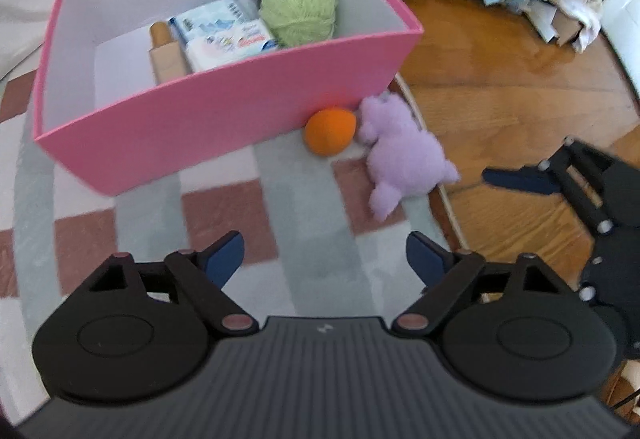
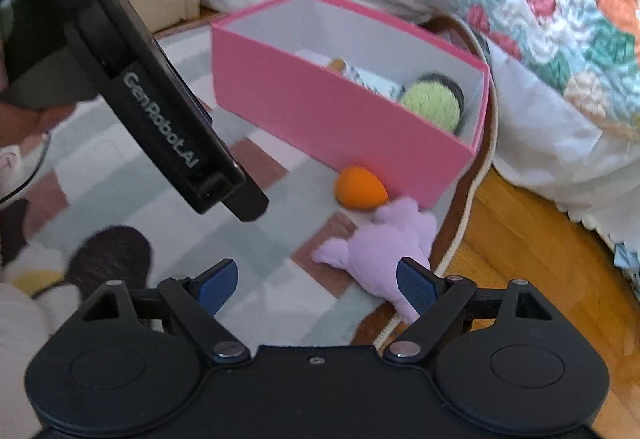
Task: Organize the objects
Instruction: 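Lift the left tool out of the box toward the purple plush toy, then lower the left tool onto the purple plush toy and close on it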
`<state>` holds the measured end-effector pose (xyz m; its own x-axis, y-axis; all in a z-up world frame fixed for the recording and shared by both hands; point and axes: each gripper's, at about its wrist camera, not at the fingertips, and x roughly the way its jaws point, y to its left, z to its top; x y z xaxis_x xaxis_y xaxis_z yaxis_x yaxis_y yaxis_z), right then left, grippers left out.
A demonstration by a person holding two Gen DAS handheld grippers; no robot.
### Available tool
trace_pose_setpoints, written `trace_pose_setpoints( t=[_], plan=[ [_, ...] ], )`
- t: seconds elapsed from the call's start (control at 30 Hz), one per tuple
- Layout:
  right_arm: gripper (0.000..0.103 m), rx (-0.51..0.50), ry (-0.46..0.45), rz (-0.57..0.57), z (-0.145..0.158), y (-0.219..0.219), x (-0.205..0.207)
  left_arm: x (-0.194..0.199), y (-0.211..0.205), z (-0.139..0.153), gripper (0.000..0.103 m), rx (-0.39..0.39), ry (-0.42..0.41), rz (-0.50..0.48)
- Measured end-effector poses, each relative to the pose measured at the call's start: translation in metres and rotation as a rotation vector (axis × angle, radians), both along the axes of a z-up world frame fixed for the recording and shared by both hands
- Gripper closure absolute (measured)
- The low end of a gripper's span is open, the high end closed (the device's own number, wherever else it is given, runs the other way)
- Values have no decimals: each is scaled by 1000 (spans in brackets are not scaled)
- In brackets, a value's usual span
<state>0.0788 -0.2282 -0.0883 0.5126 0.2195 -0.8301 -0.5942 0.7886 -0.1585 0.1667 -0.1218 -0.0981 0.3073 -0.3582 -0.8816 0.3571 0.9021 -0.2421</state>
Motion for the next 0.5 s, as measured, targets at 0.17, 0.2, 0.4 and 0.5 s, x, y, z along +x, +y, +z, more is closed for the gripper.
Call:
trace_pose_setpoints(
  t=[0.17,0.2,0.4,0.5],
  plan=[
    [14,6,13,-47,-21,-11,15,12,-12,-16,20,-119,8,-16],
    [14,8,13,-56,-24,-13,18,15,-14,-19,20,-145,13,-22],
    [14,5,-1,-87,-35,-21,35,25,-27,-44,33,-204,-4,9],
    [14,-14,-7,-99,-42,-25,45,28,-29,-53,48,-226,-21,33]
  ],
)
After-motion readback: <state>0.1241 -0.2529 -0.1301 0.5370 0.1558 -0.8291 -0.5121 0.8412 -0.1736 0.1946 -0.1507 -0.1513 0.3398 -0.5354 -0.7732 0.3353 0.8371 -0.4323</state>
